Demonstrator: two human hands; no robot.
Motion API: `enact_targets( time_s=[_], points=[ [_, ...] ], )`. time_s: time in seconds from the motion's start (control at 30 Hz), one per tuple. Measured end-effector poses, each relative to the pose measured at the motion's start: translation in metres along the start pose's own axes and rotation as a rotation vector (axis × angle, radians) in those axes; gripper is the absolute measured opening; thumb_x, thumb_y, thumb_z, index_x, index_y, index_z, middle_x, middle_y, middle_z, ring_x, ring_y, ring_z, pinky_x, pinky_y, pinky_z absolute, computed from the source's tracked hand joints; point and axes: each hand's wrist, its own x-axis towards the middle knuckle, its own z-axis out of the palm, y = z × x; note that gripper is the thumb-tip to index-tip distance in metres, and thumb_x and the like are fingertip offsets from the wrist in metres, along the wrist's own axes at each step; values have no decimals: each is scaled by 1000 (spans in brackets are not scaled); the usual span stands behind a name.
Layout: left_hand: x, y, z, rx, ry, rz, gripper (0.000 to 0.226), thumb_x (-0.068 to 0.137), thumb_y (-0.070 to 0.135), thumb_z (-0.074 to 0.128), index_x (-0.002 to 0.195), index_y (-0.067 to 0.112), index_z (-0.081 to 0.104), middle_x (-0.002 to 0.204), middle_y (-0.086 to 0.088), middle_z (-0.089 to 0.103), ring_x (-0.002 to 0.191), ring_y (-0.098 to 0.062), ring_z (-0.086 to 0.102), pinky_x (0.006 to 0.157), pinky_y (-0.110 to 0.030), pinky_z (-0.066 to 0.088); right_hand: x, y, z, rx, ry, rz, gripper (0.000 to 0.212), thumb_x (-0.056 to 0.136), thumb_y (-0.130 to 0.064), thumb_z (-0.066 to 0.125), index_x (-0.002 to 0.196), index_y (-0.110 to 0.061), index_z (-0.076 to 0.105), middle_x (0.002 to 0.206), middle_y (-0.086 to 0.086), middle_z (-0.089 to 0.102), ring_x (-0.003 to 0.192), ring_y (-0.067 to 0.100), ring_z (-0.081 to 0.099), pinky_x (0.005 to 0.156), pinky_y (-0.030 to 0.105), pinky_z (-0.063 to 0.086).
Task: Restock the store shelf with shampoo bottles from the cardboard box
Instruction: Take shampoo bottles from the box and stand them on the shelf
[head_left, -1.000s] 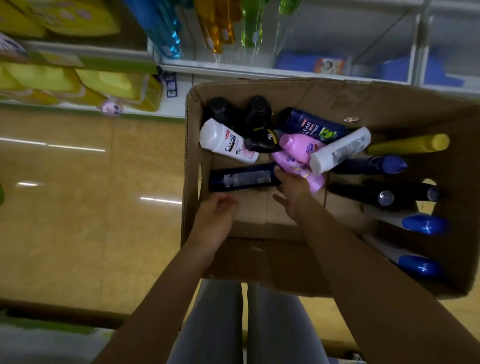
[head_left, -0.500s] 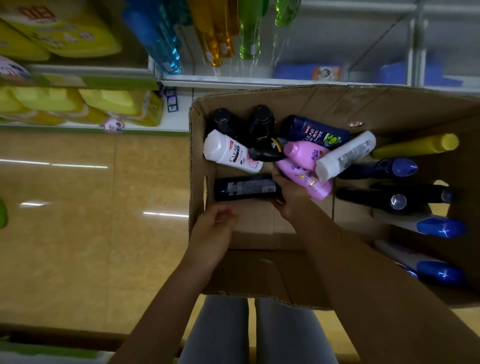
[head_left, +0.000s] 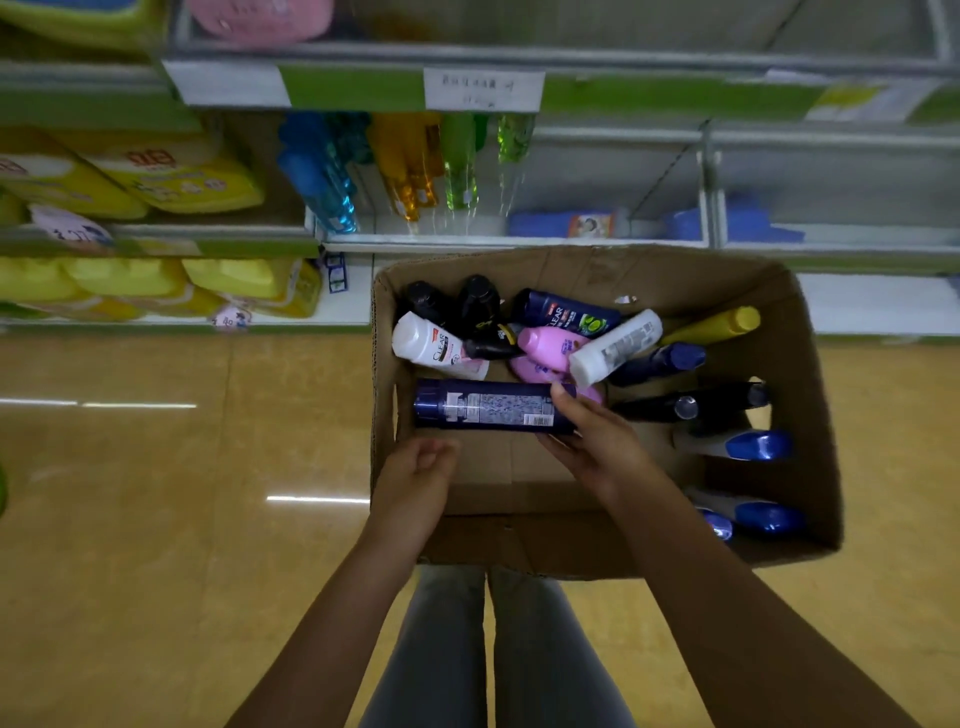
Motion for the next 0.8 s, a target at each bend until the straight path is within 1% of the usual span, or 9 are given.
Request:
enact_targets(
  time_s=[0.07, 0.17, 0.23, 0.3, 0.33, 0.43, 0.57, 0.7, 0.8],
  points=[
    [-12, 9, -3, -66, 32, 55, 31, 89, 49, 55, 110, 26, 59, 111, 2, 64, 108, -17, 59, 98, -41, 46, -26, -11, 1, 89, -23, -4, 25, 84, -11, 71, 107, -9, 61, 108, 12, 69, 103, 26, 66, 90, 39, 55],
    [-30, 33, -11, -191, 68, 195, 24, 86, 55, 53, 101, 36, 53, 108, 7, 64, 104, -12, 62, 93, -35, 48, -60, -28, 6, 191, -59, -12, 36, 83, -12, 70, 117, -11, 60, 113, 13, 69, 103, 26, 66, 92, 39, 53],
    [-43, 55, -18, -330, 74, 273, 27, 88, 47, 53, 108, 30, 52, 107, 5, 65, 102, -12, 64, 88, -27, 49, -81, -38, 12, 231, -97, -18, 39, 77, -15, 72, 114, -10, 61, 109, 13, 71, 103, 28, 67, 84, 37, 56],
    [-54, 76, -24, -454, 48, 321, 44, 86, 41, 56, 121, 15, 52, 111, -3, 68, 102, -15, 66, 87, -25, 51, -99, -49, 16, 249, -152, -22, 38, 75, -17, 72, 110, -8, 63, 105, 13, 72, 103, 28, 67, 83, 38, 57],
    [-59, 86, -26, -485, 35, 348, 47, 87, 37, 57, 124, 11, 52, 113, -6, 68, 103, -16, 67, 87, -26, 53, -108, -53, 18, 268, -177, -25, 39, 76, -16, 72, 113, -7, 62, 107, 14, 72, 105, 29, 67, 86, 40, 57],
    [-72, 116, -34, -533, 47, 427, 33, 91, 25, 57, 119, 8, 55, 112, -9, 66, 102, -20, 66, 83, -26, 57, -135, -65, 23, 276, -294, -41, 49, 80, -14, 71, 125, -2, 55, 116, 19, 68, 109, 31, 66, 99, 46, 50],
    [-92, 161, -47, -502, 89, 564, 24, 89, 22, 60, 111, 13, 57, 98, -1, 66, 86, -11, 67, 67, -19, 56, -167, -74, 26, 167, -441, -43, 36, 83, -13, 66, 117, -3, 60, 114, 17, 70, 104, 27, 69, 86, 37, 58],
    [-111, 192, -57, -391, 95, 684, 24, 87, 26, 64, 110, 20, 59, 99, 2, 66, 88, -9, 66, 70, -23, 56, -188, -85, 31, 139, -572, -81, 36, 89, -11, 61, 124, -1, 56, 121, 18, 66, 111, 28, 66, 86, 36, 58],
    [-123, 209, -64, -313, 99, 763, 16, 88, 30, 65, 103, 26, 63, 99, 3, 70, 92, -11, 68, 76, -28, 55, -199, -93, 35, 44, -664, -124, 44, 86, -8, 62, 128, 0, 53, 125, 19, 64, 115, 31, 63, 89, 37, 56]
  ],
)
